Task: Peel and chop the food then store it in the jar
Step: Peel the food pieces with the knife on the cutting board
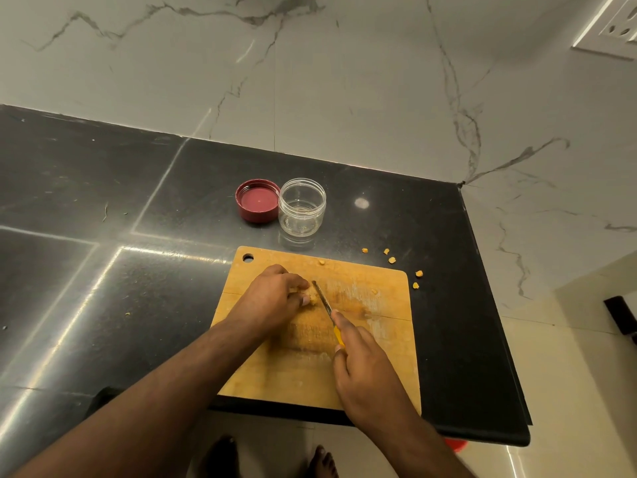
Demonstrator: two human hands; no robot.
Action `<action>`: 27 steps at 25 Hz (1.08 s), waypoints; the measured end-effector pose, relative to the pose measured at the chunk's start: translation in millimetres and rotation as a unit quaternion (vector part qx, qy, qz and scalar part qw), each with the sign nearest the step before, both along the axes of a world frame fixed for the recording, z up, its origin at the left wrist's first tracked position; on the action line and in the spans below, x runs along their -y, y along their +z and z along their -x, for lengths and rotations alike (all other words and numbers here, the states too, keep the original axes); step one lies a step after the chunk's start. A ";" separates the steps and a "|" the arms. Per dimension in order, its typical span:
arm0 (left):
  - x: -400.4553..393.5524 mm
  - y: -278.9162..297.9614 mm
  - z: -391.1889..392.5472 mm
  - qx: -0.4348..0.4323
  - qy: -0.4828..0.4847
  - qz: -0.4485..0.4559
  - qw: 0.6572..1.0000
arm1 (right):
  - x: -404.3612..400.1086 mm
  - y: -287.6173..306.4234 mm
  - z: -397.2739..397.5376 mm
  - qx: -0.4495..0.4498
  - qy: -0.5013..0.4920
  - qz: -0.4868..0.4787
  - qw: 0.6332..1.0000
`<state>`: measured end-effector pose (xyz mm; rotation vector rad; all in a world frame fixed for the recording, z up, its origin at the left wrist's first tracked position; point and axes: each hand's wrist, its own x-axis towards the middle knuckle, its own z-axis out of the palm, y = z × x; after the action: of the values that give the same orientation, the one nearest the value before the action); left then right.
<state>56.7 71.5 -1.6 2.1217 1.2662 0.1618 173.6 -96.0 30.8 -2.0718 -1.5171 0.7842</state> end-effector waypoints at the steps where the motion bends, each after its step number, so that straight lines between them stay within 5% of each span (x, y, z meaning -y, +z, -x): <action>1: 0.1 -0.1 0.0 0.001 0.000 0.001 1.000 | -0.8 -0.2 0.7 0.006 0.004 -0.001 1.000; 27: 5.6 3.1 -0.3 0.007 0.006 -0.027 1.000 | -14.4 12.3 12.1 0.054 0.008 0.070 0.996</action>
<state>56.9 65.9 1.5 2.1544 1.2794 0.2183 161.5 -81.5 43.1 -2.2395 -1.5791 0.8186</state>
